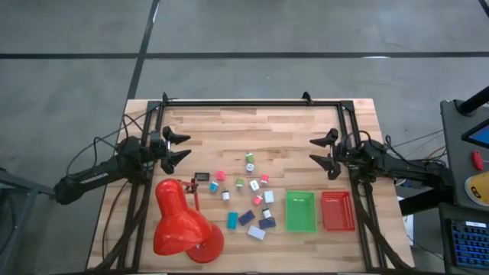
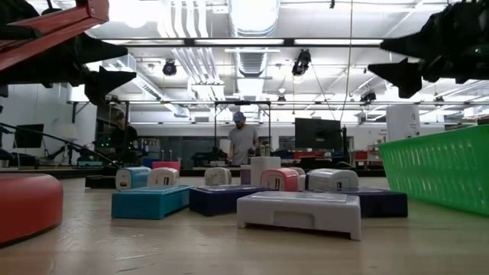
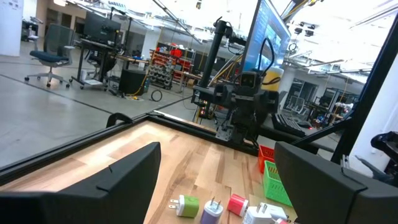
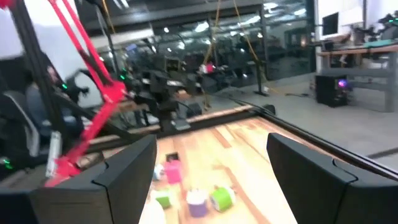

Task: Pick & Place Office items
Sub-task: Put the pink charger adapter into the green basket

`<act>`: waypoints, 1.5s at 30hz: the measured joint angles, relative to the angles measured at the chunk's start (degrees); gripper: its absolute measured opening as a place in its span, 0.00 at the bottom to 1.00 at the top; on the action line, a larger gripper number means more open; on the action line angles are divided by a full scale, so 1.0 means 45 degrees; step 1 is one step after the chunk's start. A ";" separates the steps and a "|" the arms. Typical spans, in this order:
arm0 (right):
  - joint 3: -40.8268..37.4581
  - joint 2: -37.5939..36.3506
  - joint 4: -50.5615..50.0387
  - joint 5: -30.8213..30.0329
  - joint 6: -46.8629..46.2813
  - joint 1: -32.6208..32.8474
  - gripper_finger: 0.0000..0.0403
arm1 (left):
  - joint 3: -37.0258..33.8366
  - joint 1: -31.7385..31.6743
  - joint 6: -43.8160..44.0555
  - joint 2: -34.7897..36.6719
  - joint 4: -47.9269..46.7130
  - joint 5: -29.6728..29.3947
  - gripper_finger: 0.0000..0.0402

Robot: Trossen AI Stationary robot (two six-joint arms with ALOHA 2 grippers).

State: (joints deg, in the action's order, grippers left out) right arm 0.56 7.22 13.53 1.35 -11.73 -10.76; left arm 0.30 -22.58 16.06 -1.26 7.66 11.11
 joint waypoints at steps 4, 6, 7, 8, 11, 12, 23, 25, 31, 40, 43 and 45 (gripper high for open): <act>-0.0005 0.0730 0.0123 -0.0011 -0.0029 0.0000 0.75 | 0.0000 0.0001 -0.0002 0.0000 -0.0003 0.0000 0.80; -0.0005 0.1050 0.0123 -0.0011 -0.0029 0.0005 0.75 | 0.0001 0.0001 -0.0002 -0.0001 0.0001 0.0000 0.80; -0.0005 0.1200 0.0120 -0.0011 -0.0029 0.0005 0.75 | 0.0000 0.0001 -0.0002 -0.0002 0.0001 0.0000 0.80; -0.0005 0.1340 0.0118 -0.0011 -0.0027 0.0000 0.75 | 0.0001 -0.0003 -0.0002 -0.0003 0.0001 0.0000 0.80; -0.0005 0.1664 0.0139 -0.0011 -0.0020 0.0005 0.75 | 0.0001 0.0002 -0.0002 -0.0004 0.0001 0.0000 0.80; -0.0005 0.1743 0.0174 -0.0011 -0.0025 0.0005 0.75 | 0.0000 0.0002 0.0003 -0.0005 -0.0004 0.0000 0.80; -0.0005 0.2887 0.0774 -0.0001 -0.0590 0.0005 0.75 | 0.0001 0.0002 0.0000 -0.0004 -0.0001 0.0000 0.80; -0.0005 0.3186 0.0768 -0.0001 -0.0549 0.0005 0.75 | 0.0000 0.0002 0.0000 -0.0005 -0.0002 0.0000 0.80; -0.0005 0.4008 0.0979 -0.0001 -0.0303 0.0005 0.75 | 0.0002 0.0002 -0.0002 -0.0005 -0.0004 0.0000 0.80; -0.0005 0.5798 0.2441 0.0014 -0.1132 0.0029 0.75 | 0.0000 -0.0001 0.0000 0.0000 0.0000 0.0000 0.80; -0.0005 0.6634 0.3461 0.0014 -0.1165 0.0026 0.75 | 0.0000 -0.0001 0.0001 -0.0002 -0.0001 0.0000 0.80; -0.0005 0.7263 0.4182 0.0037 -0.1174 0.0034 0.75 | 0.0001 -0.0002 0.0002 0.0000 -0.0003 0.0000 0.80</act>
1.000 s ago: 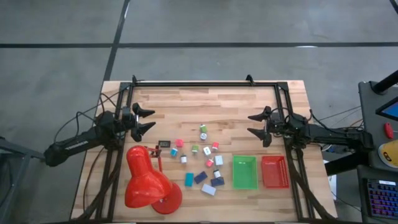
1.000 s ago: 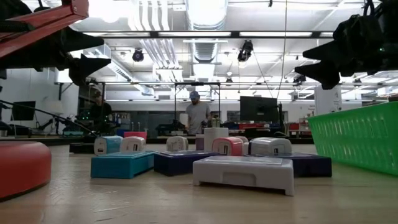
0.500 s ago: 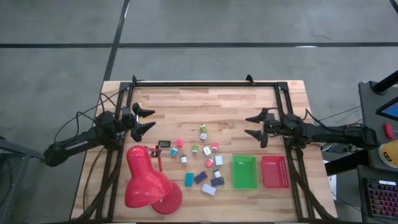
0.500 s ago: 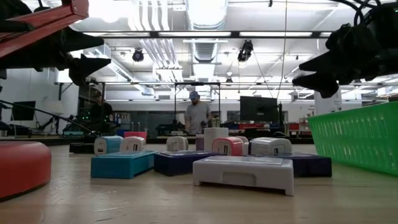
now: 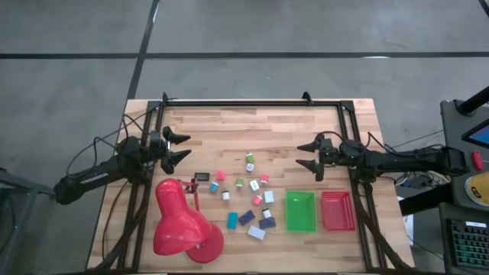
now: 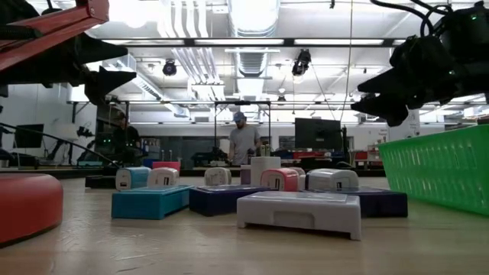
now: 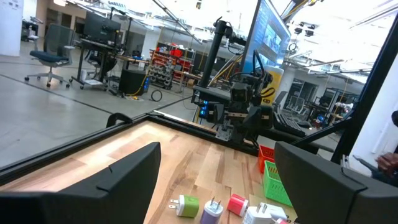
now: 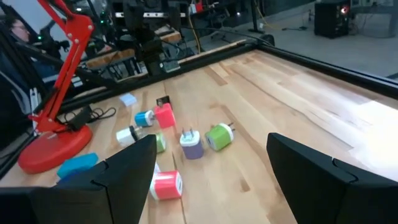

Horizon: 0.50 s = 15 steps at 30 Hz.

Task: Pick & Place Office items
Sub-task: Put the pink charger adapter into the green basket

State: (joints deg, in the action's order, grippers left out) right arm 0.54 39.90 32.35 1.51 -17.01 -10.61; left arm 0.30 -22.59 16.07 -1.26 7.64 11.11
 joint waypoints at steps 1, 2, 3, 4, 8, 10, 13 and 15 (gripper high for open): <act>0.0000 0.0318 0.0431 0.0034 0.0000 0.0025 0.75 | 0.0000 0.0004 0.0000 -0.0005 0.0004 0.0000 0.80; 0.0000 0.0656 0.0862 0.0046 0.0014 0.0083 0.75 | -0.0001 -0.0001 0.0001 -0.0005 0.0004 0.0000 0.80; 0.0000 0.1003 0.1331 0.0046 0.0105 0.0146 0.75 | -0.0001 0.0001 -0.0003 0.0000 0.0004 0.0000 0.80; 0.0000 0.1360 0.1844 0.0069 0.0266 0.0178 0.75 | -0.0001 0.0004 -0.0004 0.0000 0.0001 0.0000 0.80; 0.0000 0.2695 0.3669 0.0002 0.1154 0.0199 0.75 | -0.0001 0.0003 0.0000 -0.0001 0.0004 0.0000 0.80; 0.0033 0.3258 0.3902 -0.0003 0.1475 0.0199 0.75 | -0.0001 0.0004 0.0000 -0.0005 0.0004 0.0000 0.80; 0.0264 0.4020 0.3849 -0.0014 0.1537 0.0189 0.75 | 0.0001 0.0004 -0.0004 0.0000 0.0004 0.0000 0.80; 0.0536 0.4543 0.3849 -0.0018 0.1429 0.0189 0.75 | 0.0000 0.0002 -0.0001 -0.0003 0.0001 0.0000 0.80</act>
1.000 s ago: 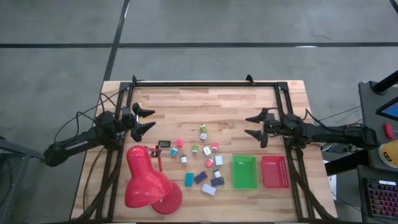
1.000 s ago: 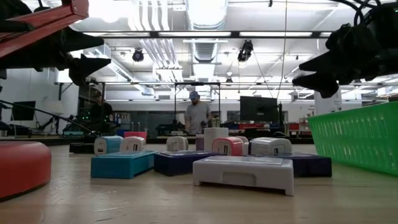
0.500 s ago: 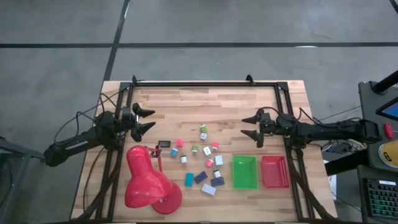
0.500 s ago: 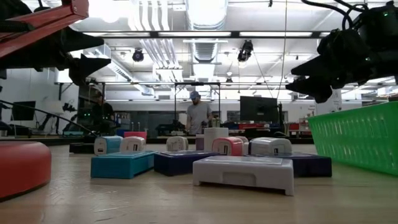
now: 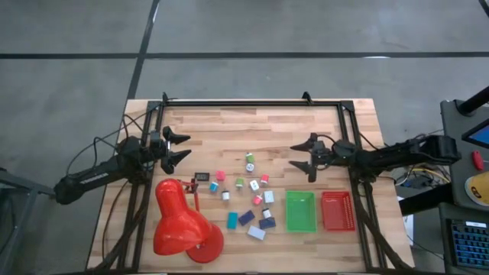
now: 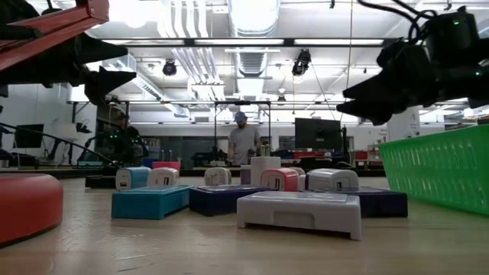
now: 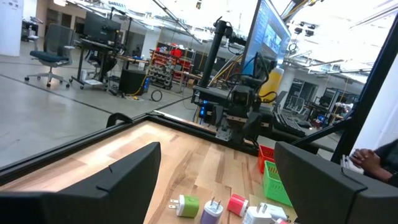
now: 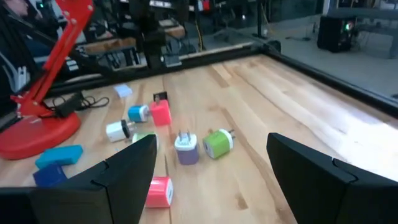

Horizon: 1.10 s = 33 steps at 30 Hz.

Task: Pick & Place Office items
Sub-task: Put the pink charger adapter into the green basket

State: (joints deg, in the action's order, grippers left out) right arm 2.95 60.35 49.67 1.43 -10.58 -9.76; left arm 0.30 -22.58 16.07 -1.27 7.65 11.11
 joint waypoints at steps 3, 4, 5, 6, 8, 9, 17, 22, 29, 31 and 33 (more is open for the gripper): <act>0.0446 0.0684 -0.0364 0.0003 -0.0464 0.0000 0.74 | -0.0001 0.0002 -0.0001 0.0000 0.0001 0.0000 0.80; 0.0647 0.0864 -0.0636 -0.0004 -0.0434 0.0000 0.74 | -0.0001 0.0000 -0.0002 0.0003 0.0003 0.0000 0.80; 0.0868 0.1013 -0.0928 -0.0002 -0.0259 0.0000 0.74 | -0.0001 0.0002 -0.0003 0.0002 0.0003 0.0000 0.80; 0.1163 0.1162 -0.1269 0.0000 -0.0043 0.0000 0.74 | -0.0001 0.0002 -0.0003 -0.0002 0.0000 0.0000 0.80; 0.1821 0.1410 -0.2101 0.0005 0.0423 0.0000 0.73 | -0.0001 0.0002 0.0001 0.0003 0.0003 0.0000 0.80; 0.2159 0.1532 -0.2710 0.0005 0.0711 0.0000 0.73 | -0.0001 0.0002 -0.0003 -0.0002 0.0003 0.0000 0.80; 0.4544 0.3268 -0.7029 0.0302 0.4282 0.0180 0.72 | -0.0001 0.0002 -0.0003 -0.0006 -0.0002 0.0000 0.80; 0.5472 0.4258 -0.6939 0.1186 0.6343 0.0192 0.72 | -0.0001 0.0002 -0.0003 -0.0006 0.0000 0.0000 0.80; 0.6059 0.5261 -0.6970 0.2498 0.5733 0.0323 0.71 | -0.0001 0.0002 -0.0003 -0.0006 0.0003 0.0000 0.80; 0.6213 0.5624 -0.6994 0.3016 0.5871 0.0436 0.71 | -0.0001 0.0002 -0.0003 -0.0016 -0.0001 0.0000 0.80; 0.6370 0.5987 -0.6984 0.3136 0.6685 0.0460 0.71 | 0.0002 -0.0002 -0.0003 -0.0006 -0.0001 0.0000 0.80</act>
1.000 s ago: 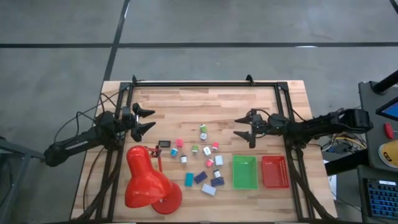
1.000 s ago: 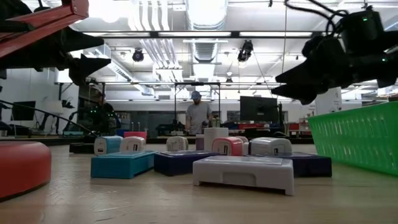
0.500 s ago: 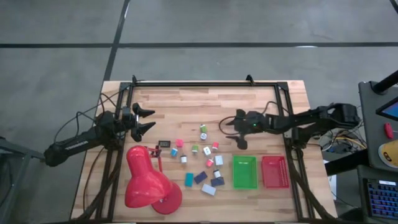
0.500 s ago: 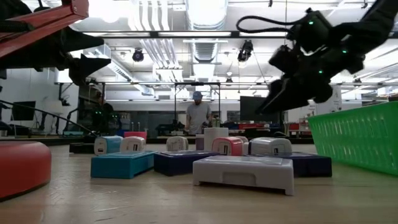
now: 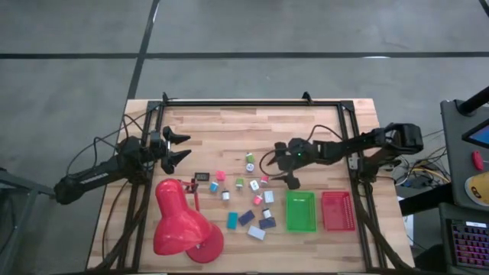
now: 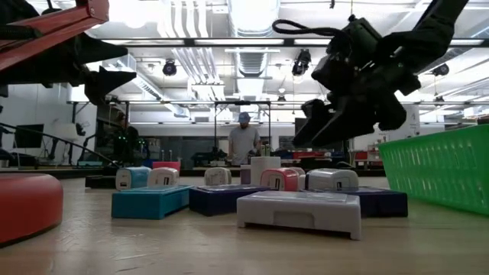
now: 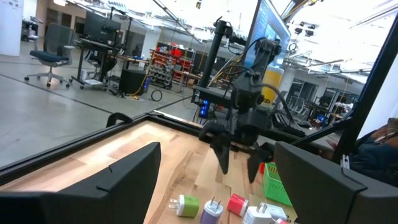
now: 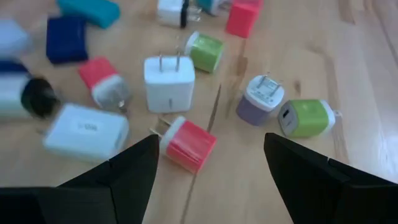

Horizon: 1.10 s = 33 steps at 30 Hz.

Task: Pick & Place Office items
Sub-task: Put the pink charger adapter into the green basket

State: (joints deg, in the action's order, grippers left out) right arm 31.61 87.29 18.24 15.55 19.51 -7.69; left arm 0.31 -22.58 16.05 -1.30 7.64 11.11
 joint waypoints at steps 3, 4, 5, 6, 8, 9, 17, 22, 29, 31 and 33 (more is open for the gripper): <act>0.0281 0.0504 -0.0006 -0.0009 0.1802 -0.0018 0.71 | 0.0000 0.0004 0.0000 0.0000 0.0001 0.0000 0.80; 0.0367 0.0614 -0.0016 -0.0004 0.2352 -0.0018 0.71 | -0.0002 0.0004 0.0004 -0.0008 0.0000 0.0000 0.80; 0.0467 0.0733 -0.0015 0.0002 0.2757 -0.0013 0.71 | -0.0002 0.0002 0.0005 -0.0010 -0.0010 0.0000 0.80; 0.0580 0.0860 0.0008 0.0029 0.3074 -0.0008 0.71 | -0.0002 0.0004 0.0001 -0.0009 -0.0001 0.0000 0.80; 0.0693 0.1036 -0.0010 0.0214 0.3375 -0.0012 0.71 | -0.0002 0.0004 0.0003 -0.0010 -0.0005 0.0000 0.80; 0.0763 0.1135 -0.0016 0.0357 0.3402 -0.0018 0.71 | -0.0002 0.0004 0.0003 -0.0008 0.0000 0.0000 0.80; 0.1097 0.2111 0.0004 0.0686 0.3089 0.0099 0.71 | -0.0002 0.0004 0.0004 -0.0010 0.0000 0.0000 0.80; 0.1254 0.2609 0.0009 0.0693 0.3046 0.0096 0.71 | -0.0001 0.0002 0.0001 -0.0010 0.0000 0.0000 0.80; 0.1269 0.2704 0.0010 0.0674 0.3036 0.0117 0.70 | -0.0002 -0.0001 0.0000 -0.0010 0.0000 0.0000 0.80; 0.1269 0.2705 0.0017 0.0655 0.3041 0.0128 0.68 | -0.0002 -0.0001 0.0005 -0.0010 0.0000 0.0000 0.80; 0.1269 0.2706 0.0018 0.0563 0.3036 0.0128 0.65 | -0.0002 0.0004 0.0002 -0.0010 0.0000 0.0000 0.80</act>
State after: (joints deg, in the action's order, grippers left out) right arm 37.32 99.47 18.33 18.08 33.17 -7.11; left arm 0.30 -22.57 16.06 -1.34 7.64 11.11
